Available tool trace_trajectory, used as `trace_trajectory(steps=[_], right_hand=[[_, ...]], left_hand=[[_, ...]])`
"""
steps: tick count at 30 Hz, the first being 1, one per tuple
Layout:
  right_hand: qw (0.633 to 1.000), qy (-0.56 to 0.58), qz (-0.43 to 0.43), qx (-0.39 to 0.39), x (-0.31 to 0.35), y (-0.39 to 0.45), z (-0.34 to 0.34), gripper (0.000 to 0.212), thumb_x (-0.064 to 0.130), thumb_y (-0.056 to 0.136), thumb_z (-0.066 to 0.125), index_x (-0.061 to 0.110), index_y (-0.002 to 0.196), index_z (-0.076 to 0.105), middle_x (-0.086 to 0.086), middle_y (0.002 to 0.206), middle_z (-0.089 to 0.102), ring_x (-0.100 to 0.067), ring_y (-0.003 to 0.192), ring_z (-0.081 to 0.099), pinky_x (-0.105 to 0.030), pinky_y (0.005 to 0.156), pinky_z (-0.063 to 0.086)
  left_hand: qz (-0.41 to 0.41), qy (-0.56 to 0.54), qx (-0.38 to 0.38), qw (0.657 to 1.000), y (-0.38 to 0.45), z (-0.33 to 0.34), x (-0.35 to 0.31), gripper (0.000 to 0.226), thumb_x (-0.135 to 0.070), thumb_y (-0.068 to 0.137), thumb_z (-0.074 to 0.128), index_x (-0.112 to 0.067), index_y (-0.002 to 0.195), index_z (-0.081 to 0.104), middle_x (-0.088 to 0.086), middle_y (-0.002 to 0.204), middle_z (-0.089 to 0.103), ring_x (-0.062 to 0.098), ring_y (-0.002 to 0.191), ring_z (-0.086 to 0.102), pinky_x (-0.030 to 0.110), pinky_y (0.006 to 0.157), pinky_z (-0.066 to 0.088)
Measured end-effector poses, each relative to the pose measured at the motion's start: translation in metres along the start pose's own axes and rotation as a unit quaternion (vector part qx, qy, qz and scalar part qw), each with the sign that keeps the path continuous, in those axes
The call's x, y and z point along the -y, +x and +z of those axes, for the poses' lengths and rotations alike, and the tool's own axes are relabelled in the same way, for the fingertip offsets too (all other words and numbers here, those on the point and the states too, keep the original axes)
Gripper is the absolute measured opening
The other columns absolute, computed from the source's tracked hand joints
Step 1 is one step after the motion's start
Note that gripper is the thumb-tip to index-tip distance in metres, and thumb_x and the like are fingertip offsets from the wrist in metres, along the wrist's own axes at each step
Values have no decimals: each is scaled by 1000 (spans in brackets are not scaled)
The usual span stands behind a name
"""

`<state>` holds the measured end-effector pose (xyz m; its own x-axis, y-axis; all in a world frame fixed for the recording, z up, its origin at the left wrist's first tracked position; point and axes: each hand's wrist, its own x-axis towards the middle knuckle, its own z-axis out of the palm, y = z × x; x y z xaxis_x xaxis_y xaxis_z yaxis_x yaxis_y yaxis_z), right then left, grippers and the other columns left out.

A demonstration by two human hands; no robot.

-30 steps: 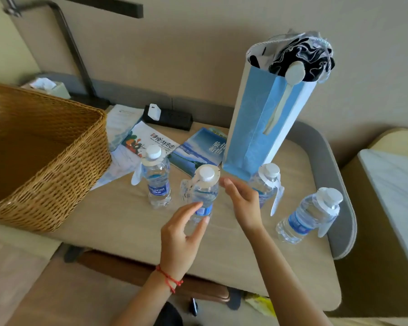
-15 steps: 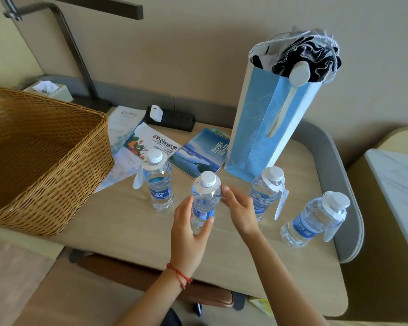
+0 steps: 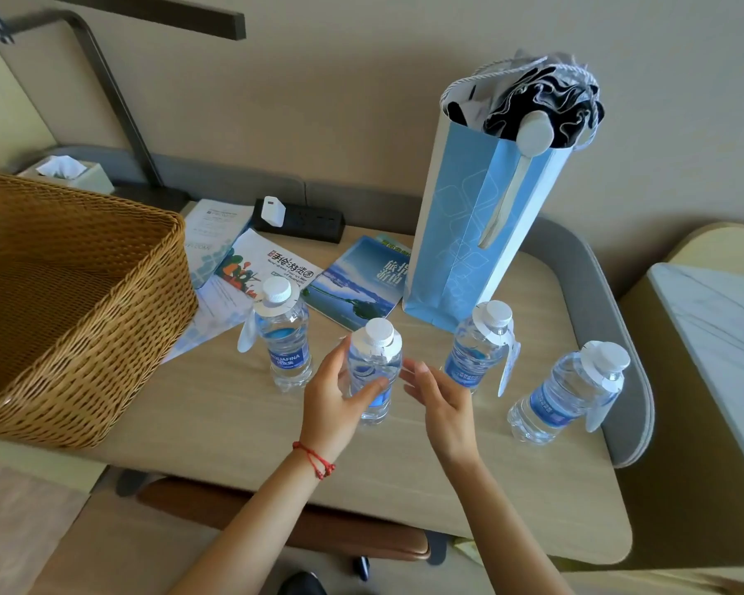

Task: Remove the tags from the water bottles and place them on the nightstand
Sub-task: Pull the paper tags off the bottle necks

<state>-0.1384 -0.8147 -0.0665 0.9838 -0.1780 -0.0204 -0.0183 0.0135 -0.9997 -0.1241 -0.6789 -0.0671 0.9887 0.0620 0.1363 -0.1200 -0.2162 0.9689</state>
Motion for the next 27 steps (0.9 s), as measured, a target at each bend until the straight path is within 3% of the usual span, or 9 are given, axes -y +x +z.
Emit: trace_trajectory(steps=[5,9,15,23,27], right_hand=[[999,-35,12,-37,7,3,-4,21,24,90,56,29,77,71,12,76,74,-6,82,68,-29,80,53],[999,-37,1,-23,26,12,0,23,21,87,60,26,67,69,9,58,67,-3,58,59,-17,59,50],[999,-14,44,23,43,19,5,24,19,85,63,14,62,65,4,53,60,-6,48,51,-16,48,44],[997,53,38,33,50,23,12,24,5,87,59,13,65,65,4,49,58,-6,44,47,-16,46,39],[998,43,9,37,51,22,14,23,3,87,58,12,67,65,5,47,57,-5,44,47,-15,46,39]], left_hand=[[-31,-45,33,998,6,-5,3,68,-18,66,79,-9,126,50,5,122,62,13,114,57,40,100,45],[-46,-73,40,995,7,-7,3,72,-28,61,77,-10,125,50,7,123,61,14,114,57,42,100,45],[-60,-74,39,995,10,-8,9,67,-13,66,78,-6,125,50,13,123,60,23,117,55,47,101,43],[-53,-79,43,995,12,-8,9,62,-9,67,79,-19,121,50,10,124,58,19,115,56,40,100,44],[-46,-72,44,995,12,-9,11,59,-14,66,79,-29,116,50,6,123,58,15,114,55,28,96,44]])
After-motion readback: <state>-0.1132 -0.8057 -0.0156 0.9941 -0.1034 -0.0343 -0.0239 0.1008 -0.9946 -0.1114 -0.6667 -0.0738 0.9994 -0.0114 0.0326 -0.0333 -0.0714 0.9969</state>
